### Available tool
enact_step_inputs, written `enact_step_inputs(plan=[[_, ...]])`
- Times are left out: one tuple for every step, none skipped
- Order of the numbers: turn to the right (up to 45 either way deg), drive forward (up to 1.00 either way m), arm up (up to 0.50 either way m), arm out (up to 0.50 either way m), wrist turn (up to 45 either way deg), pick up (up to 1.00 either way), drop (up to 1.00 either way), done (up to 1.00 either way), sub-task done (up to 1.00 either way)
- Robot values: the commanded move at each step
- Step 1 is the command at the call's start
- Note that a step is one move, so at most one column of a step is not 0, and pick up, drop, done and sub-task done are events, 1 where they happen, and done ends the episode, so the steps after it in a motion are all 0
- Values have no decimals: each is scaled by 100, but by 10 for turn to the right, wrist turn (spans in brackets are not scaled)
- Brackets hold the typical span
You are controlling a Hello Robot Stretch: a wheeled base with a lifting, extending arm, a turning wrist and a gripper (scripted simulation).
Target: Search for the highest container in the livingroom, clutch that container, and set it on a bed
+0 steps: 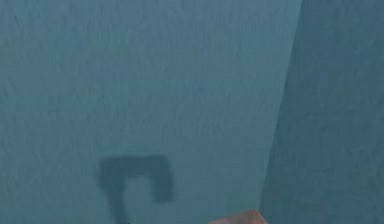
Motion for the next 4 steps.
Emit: enact_step_inputs(plan=[[-450,0,0,0,0,0,0,0,0],[-450,0,0,0,0,0,0,0,0],[-450,0,0,0,0,0,0,0,0],[-330,0,0,0,0,0,0,0,0]])
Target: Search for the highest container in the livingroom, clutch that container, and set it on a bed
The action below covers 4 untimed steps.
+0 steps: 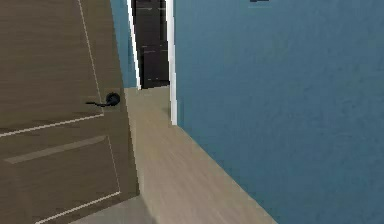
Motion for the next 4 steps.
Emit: enact_step_inputs(plan=[[0,100,0,0,0,0,0,0,0],[-90,0,0,0,0,0,0,0,0],[0,30,0,0,0,0,0,0,0],[-180,0,0,0,0,0,0,0,0]])
